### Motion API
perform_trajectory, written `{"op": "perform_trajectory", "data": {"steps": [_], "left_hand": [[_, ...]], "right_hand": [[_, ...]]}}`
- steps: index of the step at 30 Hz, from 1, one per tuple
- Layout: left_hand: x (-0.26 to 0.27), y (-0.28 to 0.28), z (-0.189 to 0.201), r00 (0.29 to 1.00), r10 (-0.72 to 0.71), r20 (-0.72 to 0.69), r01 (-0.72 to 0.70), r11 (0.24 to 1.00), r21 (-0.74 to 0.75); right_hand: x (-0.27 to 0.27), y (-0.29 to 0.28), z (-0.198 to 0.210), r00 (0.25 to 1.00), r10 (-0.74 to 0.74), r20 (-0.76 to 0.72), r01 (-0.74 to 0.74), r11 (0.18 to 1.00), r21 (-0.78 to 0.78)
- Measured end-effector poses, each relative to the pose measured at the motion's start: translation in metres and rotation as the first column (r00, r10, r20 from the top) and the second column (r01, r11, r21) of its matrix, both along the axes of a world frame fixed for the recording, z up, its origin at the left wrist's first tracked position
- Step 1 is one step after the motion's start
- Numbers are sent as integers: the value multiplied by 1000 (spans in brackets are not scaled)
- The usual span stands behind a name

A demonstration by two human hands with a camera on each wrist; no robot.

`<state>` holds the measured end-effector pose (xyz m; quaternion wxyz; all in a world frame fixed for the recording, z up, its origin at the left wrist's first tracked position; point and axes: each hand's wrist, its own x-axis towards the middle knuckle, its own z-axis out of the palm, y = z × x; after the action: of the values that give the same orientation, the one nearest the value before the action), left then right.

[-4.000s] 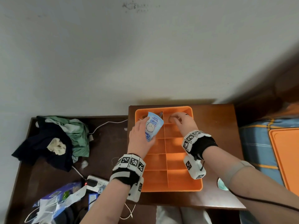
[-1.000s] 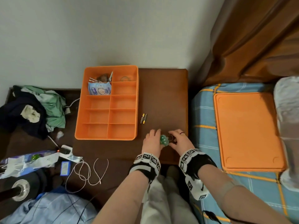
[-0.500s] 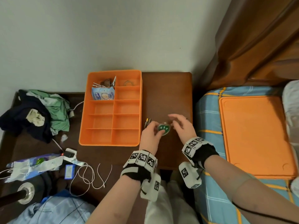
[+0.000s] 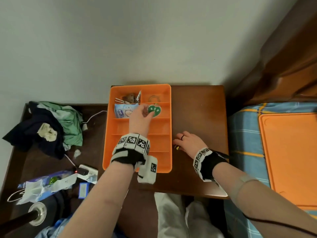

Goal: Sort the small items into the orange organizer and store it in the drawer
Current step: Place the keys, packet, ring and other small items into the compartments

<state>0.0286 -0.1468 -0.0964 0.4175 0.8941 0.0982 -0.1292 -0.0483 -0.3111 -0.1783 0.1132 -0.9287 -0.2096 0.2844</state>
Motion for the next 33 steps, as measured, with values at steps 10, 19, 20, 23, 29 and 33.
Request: {"op": "perform_trajectory", "data": {"steps": [10,19,20,23,29,33], "left_hand": [[67,6,-25,829,-500,-251,559,760,333],[61,14,-38,726,-637,-259,683,627,374],[59,14,-38,723,-647,-245,684,619,385],[52,14,-38,741,-648,-179,653,630,421],[32,13,-32,830,-555,-54,535,766,356],[17,16,-29,880,-475,-21,461,840,287]], "right_hand": [[8,11,9,913,-361,-190,345,932,-113],[2,25,5,813,-557,-171,519,825,-224],[1,27,4,823,-545,-160,502,830,-244],[-3,33,1,854,-504,-130,460,848,-264],[-13,28,-6,935,-349,-62,316,900,-300],[-16,17,-4,960,-273,-68,249,937,-246]]}}
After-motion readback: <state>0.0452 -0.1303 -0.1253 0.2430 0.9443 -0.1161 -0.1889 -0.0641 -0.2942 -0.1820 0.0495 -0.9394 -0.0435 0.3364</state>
